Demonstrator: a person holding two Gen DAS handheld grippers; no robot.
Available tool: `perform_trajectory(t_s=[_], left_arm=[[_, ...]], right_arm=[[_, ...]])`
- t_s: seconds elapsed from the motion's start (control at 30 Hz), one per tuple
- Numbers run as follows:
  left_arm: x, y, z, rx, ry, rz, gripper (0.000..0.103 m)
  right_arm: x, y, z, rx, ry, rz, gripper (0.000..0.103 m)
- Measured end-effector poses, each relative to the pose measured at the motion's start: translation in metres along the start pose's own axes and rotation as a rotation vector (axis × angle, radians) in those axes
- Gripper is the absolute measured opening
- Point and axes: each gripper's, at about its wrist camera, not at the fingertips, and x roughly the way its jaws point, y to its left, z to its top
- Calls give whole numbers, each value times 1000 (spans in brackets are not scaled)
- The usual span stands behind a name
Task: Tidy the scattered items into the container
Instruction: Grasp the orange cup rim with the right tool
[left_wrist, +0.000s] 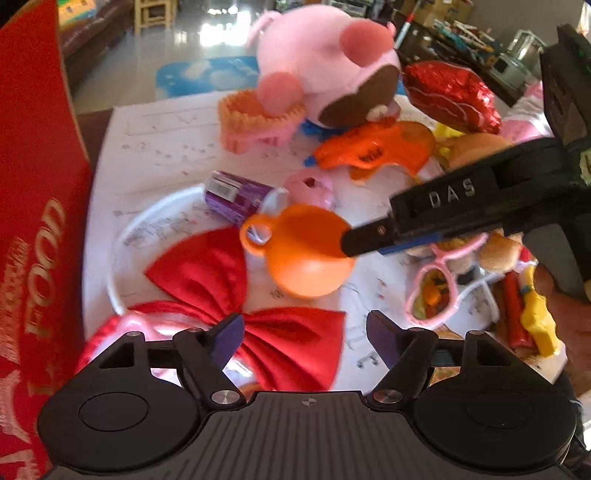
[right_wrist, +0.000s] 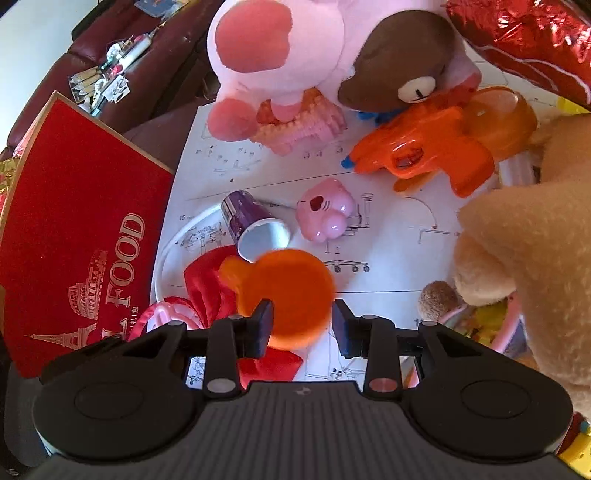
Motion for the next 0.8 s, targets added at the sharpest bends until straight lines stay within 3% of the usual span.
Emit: perform_trajectory(t_s=[0.13, 0.27, 0.33, 0.47, 0.53, 0.63, 0.8], left_arm=[[-6, 4, 13, -10, -41, 12, 83], [0, 7, 28, -19, -29, 76, 78], [7, 7, 34, -19, -13, 92, 68], [19, 8, 36, 0, 15, 128, 64], [25, 11, 34, -4, 42, 129, 43], [33, 14, 29, -23, 69, 112, 30], [39, 12, 21, -29, 93, 97, 27]], right_arm=[[0, -6, -2, 26, 12, 24, 40], [-5, -13, 1, 36, -12, -2, 40], [-5, -15, 2, 37, -19, -4, 40], [-5, -13, 3, 36, -24, 28, 41], [-4, -11, 4, 30, -28, 34, 44], [2, -7, 6, 30, -23, 30, 44], [14, 1, 3, -9, -13, 13, 42]])
